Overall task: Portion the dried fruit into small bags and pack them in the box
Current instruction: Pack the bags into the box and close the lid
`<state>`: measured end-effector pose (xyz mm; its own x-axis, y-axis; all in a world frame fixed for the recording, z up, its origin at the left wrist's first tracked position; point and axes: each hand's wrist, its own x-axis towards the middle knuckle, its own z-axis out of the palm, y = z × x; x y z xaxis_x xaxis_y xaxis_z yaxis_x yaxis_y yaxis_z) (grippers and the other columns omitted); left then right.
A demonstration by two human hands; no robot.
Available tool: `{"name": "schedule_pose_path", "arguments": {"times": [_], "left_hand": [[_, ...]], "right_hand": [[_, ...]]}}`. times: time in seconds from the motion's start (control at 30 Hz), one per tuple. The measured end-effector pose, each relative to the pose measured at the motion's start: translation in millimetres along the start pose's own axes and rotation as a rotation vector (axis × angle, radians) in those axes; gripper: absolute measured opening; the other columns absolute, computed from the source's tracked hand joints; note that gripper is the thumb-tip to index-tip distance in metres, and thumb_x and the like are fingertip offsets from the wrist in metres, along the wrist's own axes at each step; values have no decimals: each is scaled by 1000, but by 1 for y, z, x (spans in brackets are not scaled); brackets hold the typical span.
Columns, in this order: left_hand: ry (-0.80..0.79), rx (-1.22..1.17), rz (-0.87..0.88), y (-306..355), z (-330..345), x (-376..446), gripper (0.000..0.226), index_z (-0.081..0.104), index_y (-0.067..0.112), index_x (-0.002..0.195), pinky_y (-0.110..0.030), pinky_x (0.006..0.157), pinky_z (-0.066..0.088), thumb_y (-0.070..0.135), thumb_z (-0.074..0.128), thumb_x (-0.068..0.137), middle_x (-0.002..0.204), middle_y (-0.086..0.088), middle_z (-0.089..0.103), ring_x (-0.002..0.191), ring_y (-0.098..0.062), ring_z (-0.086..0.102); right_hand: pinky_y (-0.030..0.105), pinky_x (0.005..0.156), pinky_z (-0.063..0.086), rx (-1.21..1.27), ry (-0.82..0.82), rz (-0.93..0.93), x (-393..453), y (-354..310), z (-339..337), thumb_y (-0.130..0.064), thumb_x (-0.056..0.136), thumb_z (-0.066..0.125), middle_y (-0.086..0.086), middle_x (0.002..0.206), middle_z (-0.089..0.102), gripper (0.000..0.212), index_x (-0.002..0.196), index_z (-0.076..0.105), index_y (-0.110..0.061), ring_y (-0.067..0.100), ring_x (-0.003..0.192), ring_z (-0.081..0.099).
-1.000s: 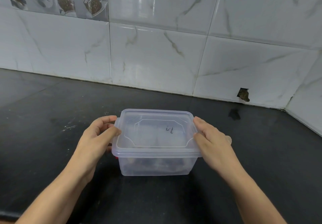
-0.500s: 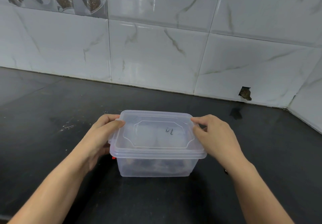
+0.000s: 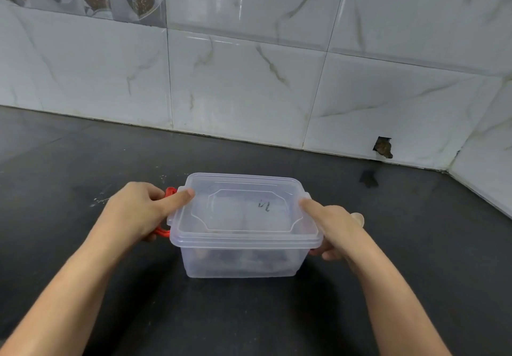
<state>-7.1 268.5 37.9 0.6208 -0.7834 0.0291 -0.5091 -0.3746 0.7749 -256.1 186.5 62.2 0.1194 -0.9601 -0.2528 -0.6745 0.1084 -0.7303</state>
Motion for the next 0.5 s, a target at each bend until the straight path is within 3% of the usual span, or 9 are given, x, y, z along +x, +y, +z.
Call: {"name": "schedule_pose_path", "arguments": {"times": [0.1,0.2,0.27,0.37,0.5], "left_hand": [[88,144,54,7,1,0,55,65,1,70,-34,55,49,55,63,77,58,-12,65,59,-27,63],[159,342,120,12,5,-4,47,61,1,70,-30,51,41,47,59,83,59,-13,64,61,-28,62],[184,456,149,16,5,-5,46,55,4,66,-28,47,36,45,54,85,56,-11,60,57,-27,58],[182,552,164,22,2,-4,44,51,8,62,-27,46,34,44,52,86,56,-8,59,53,-23,55],[245,593,257,26,3,-5,38,53,10,61,-26,44,31,38,53,87,53,-5,56,50,-22,51]], "right_hand": [[37,74,48,16,20,8,4,5,1,-52,88,45,4,74,45,51,86,67,-6,23,73,50],[39,76,32,-116,141,-117,11,6,1,-50,85,49,-1,56,45,45,57,45,-16,19,59,45],[36,73,32,-245,215,-178,13,4,1,-45,88,48,-3,52,41,42,57,40,-18,15,50,41],[31,62,35,-355,261,-216,17,4,0,-43,90,46,-2,57,43,39,61,41,-17,15,50,41],[30,59,34,-470,333,-257,15,2,0,-40,92,44,0,56,43,42,59,38,-15,16,48,39]]}}
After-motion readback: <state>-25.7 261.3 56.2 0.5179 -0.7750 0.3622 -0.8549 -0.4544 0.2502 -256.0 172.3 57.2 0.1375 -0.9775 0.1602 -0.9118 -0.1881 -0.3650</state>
